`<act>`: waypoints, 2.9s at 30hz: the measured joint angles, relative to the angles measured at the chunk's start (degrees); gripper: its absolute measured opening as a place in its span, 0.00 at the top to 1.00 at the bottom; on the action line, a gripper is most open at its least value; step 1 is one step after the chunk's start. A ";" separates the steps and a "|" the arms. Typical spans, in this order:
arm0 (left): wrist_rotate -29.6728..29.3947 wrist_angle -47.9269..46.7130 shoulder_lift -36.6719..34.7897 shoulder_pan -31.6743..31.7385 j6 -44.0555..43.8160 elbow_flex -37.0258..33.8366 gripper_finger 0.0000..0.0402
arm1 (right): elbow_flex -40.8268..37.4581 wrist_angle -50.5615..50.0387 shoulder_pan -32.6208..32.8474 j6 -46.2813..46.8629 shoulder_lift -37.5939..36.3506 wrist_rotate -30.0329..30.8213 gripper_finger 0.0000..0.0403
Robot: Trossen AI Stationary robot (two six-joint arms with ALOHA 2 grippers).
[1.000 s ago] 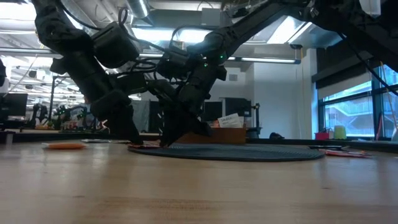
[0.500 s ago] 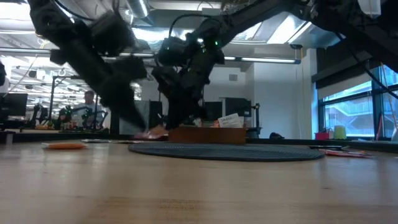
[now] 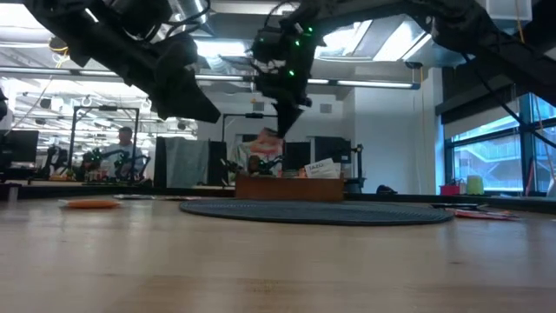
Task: Pick & Place Tea
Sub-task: Put the orange tea bag into the middle section of the wooden organizer, then put the white tea bag into the right section of the wooden organizer
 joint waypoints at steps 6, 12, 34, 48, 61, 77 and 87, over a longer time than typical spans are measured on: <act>-0.43 -0.10 0.44 0.93 0.00 0.02 0.76 | -0.50 -2.62 -5.65 -5.79 0.24 5.44 1.00; -2.68 0.13 0.39 1.14 0.00 0.04 0.76 | -0.52 -0.36 -7.34 -8.70 0.35 4.62 0.99; -3.99 -1.12 0.35 1.13 1.06 0.07 0.76 | -13.59 5.54 -4.27 -11.72 0.40 8.25 0.99; -4.01 -1.16 0.35 1.13 1.07 0.11 0.76 | -13.59 7.80 -3.86 -11.91 0.66 5.37 0.99; -4.01 -1.16 0.35 1.13 1.01 0.11 0.76 | -13.59 7.76 -3.86 -12.19 0.68 3.89 0.89; -2.70 -5.03 -2.87 1.88 0.02 0.11 0.76 | -5.35 -0.48 -3.47 -5.01 0.20 1.12 0.56; 4.41 -27.43 -11.56 -4.17 -13.80 0.13 0.76 | -2.14 10.97 2.75 -0.78 0.18 -30.19 0.57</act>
